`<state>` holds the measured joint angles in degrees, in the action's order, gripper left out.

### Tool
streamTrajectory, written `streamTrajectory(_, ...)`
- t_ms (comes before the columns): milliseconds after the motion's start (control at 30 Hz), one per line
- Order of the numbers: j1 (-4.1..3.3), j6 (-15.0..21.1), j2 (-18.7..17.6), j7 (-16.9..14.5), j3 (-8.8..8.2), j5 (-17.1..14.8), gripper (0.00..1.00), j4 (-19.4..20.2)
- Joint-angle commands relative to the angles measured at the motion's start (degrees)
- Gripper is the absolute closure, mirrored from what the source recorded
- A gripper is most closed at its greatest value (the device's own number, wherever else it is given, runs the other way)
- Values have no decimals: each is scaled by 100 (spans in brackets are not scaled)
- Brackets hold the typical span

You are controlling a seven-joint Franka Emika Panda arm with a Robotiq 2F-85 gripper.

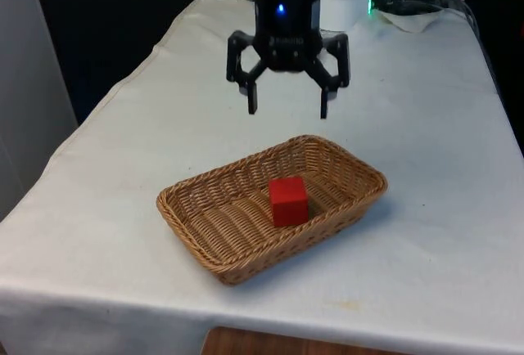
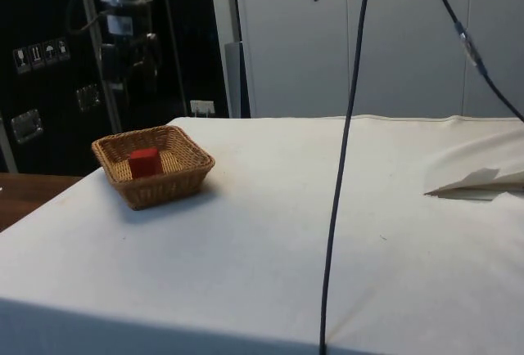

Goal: Pick up the cube and place it into the basket.

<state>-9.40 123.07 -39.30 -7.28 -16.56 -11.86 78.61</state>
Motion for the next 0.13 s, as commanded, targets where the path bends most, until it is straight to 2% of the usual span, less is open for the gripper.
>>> streamTrajectory(0,-17,-6,132,-17,-23,29,0,103)
streamTrajectory(100,0,-52,160,-46,-17,0,0,97)
